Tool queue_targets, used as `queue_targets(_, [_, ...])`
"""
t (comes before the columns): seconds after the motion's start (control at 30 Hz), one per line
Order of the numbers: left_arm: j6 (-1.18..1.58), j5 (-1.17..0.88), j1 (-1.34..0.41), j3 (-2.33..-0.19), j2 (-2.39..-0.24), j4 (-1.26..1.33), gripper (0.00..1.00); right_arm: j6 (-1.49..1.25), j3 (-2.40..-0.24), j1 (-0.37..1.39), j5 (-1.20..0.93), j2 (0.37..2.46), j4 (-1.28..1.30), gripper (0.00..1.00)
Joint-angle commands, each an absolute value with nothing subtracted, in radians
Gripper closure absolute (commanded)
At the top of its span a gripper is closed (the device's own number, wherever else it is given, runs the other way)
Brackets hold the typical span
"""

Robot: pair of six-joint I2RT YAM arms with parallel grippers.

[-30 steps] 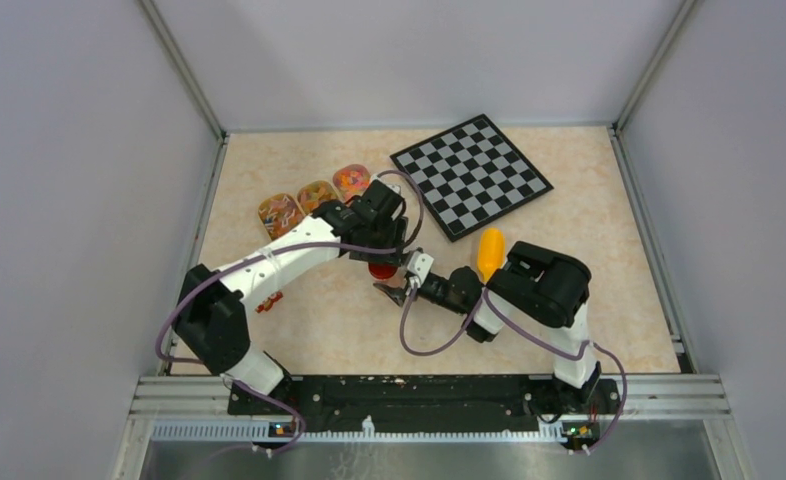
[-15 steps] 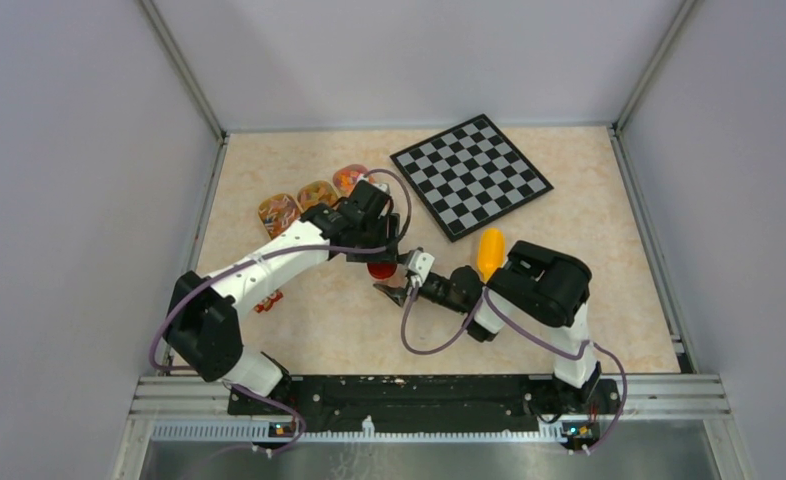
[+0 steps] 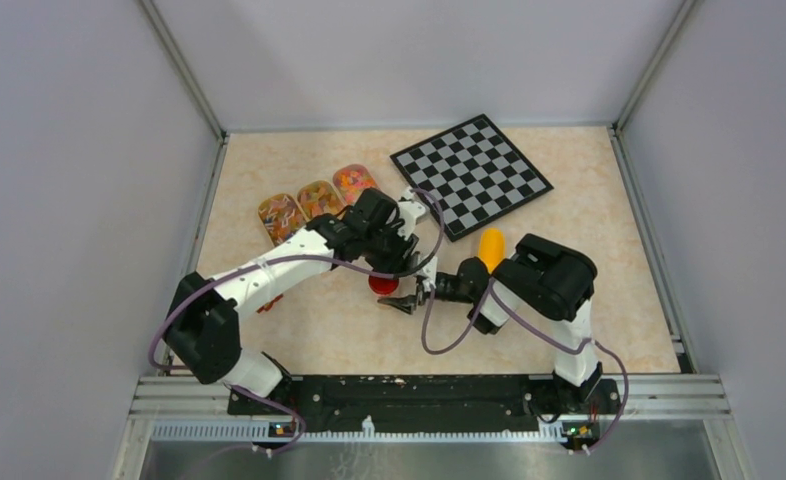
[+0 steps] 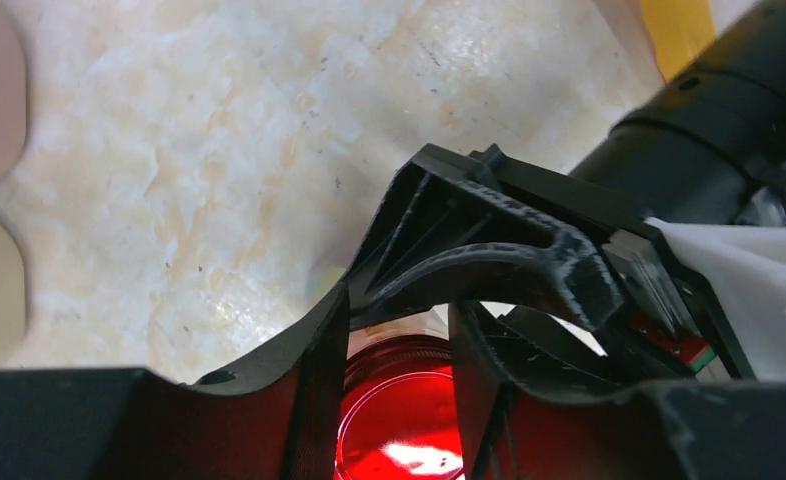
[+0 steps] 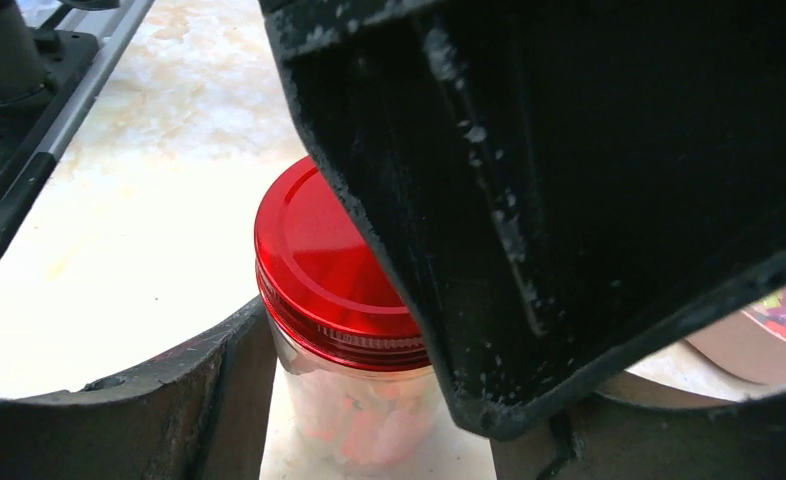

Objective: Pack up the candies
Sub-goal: Screw the bottle lid onto the packing bottle.

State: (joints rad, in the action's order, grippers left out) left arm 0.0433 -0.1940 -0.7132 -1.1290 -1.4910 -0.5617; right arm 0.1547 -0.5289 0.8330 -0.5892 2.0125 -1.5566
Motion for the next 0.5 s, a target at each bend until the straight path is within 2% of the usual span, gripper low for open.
queue_targets(0.0, [-0.145,-0.268,-0.733,-1.111,-1.497,-0.604,0.55,0.158,-0.525,0.804,-0.693,2.033,-1.720,0.54])
queue_targets(0.1, [-0.178,-0.264,-0.733,-1.100,-1.474,-0.587,0.49,0.156,-0.525,0.797,-0.704,2.033,-1.721,0.54])
queue_targets(0.23, [-0.145,-0.252,-0.733,-1.102,-1.434,-0.529,0.33,0.151,-0.531,0.797,-0.719,2.037,-1.721,0.54])
queue_targets(0.37, [0.034,-0.117,-0.731,-1.183,-1.432,-0.497,0.21,0.143,-0.530,0.796,-0.705,2.038,-1.720,0.55])
queue_targets(0.4, [0.078,-0.075,-0.729,-1.218,-1.445,-0.514,0.17,0.143,-0.528,0.795,-0.696,2.037,-1.721,0.55])
queue_targets(0.47, [0.162,0.035,-0.727,-1.312,-1.478,-0.590,0.02,0.143,-0.524,0.796,-0.678,2.031,-1.721,0.55])
